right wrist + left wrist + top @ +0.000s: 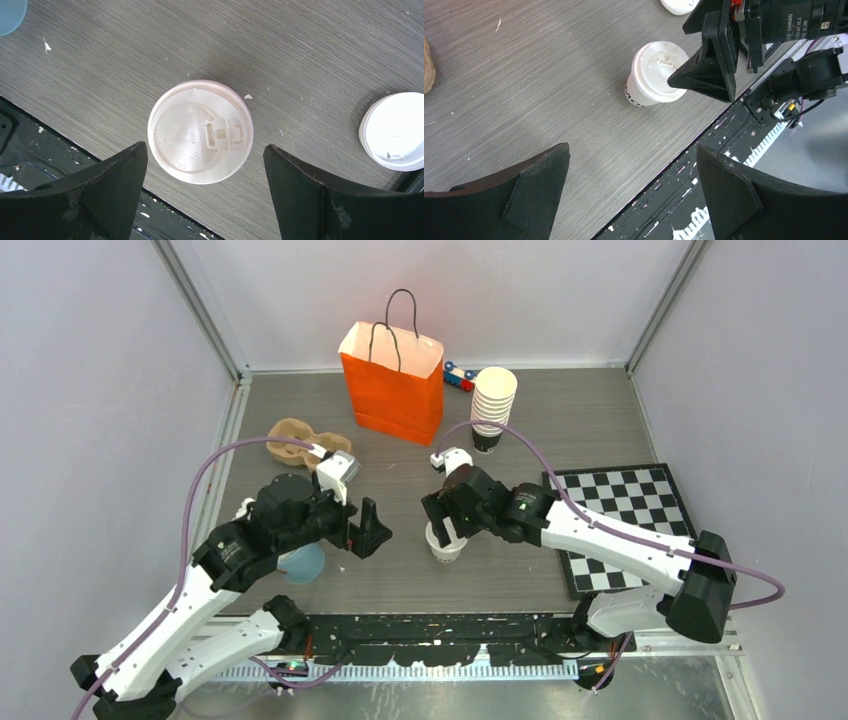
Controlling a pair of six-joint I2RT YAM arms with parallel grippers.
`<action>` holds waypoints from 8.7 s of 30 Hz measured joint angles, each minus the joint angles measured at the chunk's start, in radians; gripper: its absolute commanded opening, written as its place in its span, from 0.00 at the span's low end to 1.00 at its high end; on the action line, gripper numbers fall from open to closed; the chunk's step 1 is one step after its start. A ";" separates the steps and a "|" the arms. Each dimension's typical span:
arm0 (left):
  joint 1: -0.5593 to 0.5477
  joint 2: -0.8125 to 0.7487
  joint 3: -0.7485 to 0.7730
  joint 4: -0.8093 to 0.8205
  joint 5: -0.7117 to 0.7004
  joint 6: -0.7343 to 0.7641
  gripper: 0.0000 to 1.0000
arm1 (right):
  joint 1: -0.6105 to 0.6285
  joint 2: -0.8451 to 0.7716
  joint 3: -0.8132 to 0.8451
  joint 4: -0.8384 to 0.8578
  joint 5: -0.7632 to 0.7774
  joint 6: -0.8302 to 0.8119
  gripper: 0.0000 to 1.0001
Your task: Pack the takeout coffee
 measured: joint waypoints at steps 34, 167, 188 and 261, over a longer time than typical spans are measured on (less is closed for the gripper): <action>0.000 -0.036 -0.062 -0.010 0.011 0.065 1.00 | 0.013 0.129 0.028 -0.008 0.080 -0.027 0.72; 0.000 -0.013 -0.111 -0.010 0.009 0.197 1.00 | -0.655 0.661 1.089 -0.332 0.106 -0.077 0.35; 0.000 -0.006 -0.111 -0.011 0.009 0.197 1.00 | -0.659 0.670 1.088 -0.333 0.158 -0.105 0.34; 0.000 -0.124 -0.122 -0.017 -0.185 0.200 1.00 | -0.274 -0.048 0.316 -0.135 -0.108 0.117 0.00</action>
